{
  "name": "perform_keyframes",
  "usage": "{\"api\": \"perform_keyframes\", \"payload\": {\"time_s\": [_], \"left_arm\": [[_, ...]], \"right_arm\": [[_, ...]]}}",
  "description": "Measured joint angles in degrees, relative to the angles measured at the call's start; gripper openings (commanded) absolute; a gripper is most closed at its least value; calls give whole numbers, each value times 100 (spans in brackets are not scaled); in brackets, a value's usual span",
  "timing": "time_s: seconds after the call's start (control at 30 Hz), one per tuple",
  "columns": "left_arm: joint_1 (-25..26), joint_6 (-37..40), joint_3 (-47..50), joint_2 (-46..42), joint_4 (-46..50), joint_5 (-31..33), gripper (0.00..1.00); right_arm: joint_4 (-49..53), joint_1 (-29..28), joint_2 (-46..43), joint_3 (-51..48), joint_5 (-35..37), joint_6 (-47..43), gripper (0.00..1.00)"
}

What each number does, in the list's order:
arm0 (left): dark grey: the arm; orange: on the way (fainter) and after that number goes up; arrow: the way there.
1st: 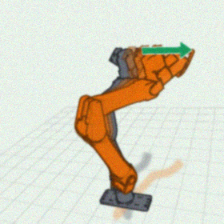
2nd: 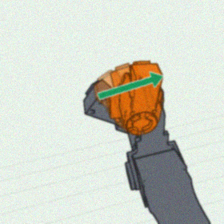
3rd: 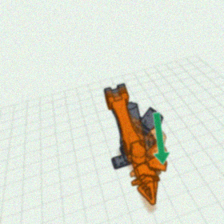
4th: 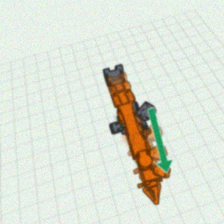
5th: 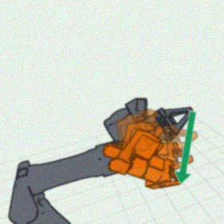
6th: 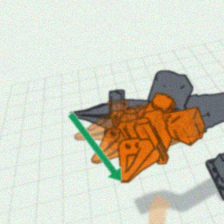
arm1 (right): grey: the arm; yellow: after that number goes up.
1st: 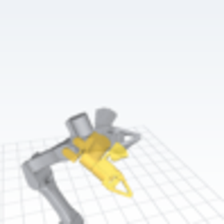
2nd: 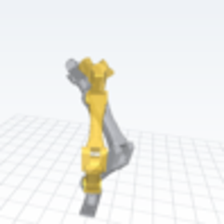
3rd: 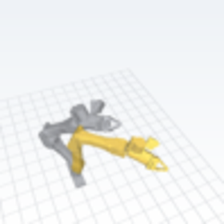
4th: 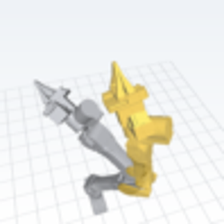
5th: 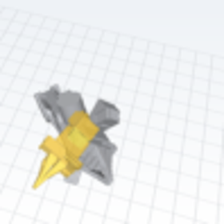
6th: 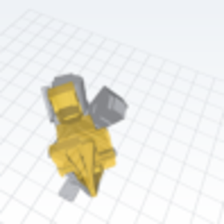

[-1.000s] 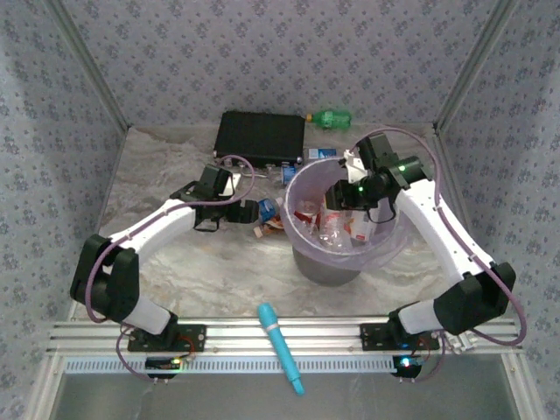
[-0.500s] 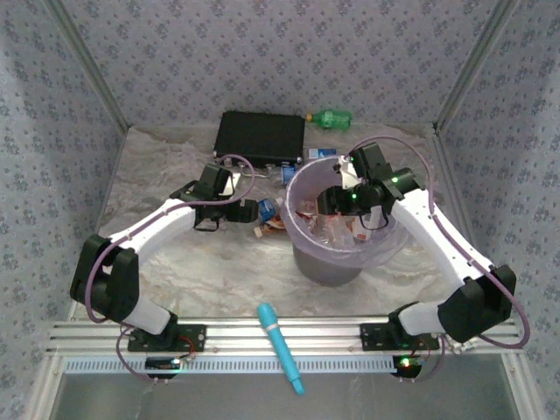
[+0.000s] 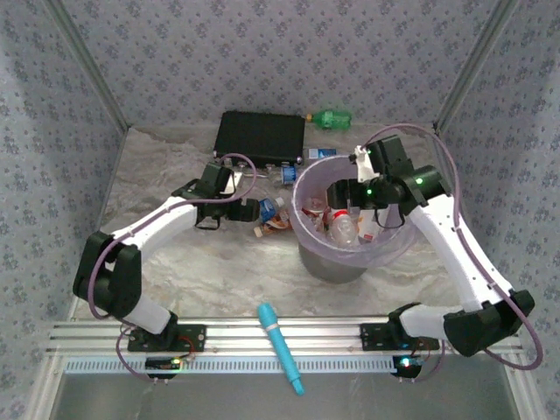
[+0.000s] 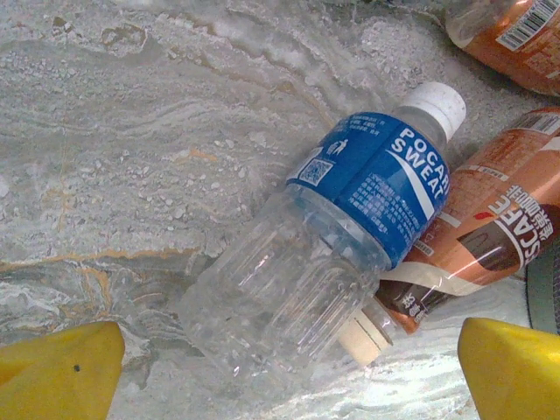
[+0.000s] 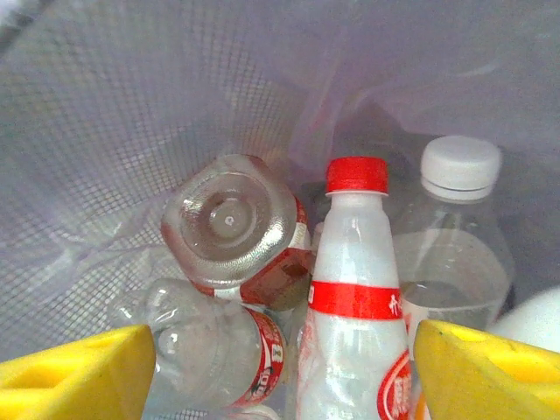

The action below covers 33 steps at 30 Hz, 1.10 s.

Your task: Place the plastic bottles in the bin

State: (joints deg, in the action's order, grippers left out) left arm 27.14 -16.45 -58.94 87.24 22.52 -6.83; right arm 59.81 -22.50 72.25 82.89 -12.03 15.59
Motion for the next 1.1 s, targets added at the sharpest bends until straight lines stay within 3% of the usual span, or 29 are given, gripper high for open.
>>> {"api": "perform_keyframes", "payload": {"time_s": [0.43,0.67,1.1], "left_arm": [[116,332,-258,638,-15,-219,98],[149,649,-525,1220,26,-195,98],[149,776,-789,1613,142,116,73]], "right_arm": [[260,879,-664,555,-323,-107,79],[260,970,-697,553,-538,-105,79],[236,1029,-678,501,-645,-105,79]]}}
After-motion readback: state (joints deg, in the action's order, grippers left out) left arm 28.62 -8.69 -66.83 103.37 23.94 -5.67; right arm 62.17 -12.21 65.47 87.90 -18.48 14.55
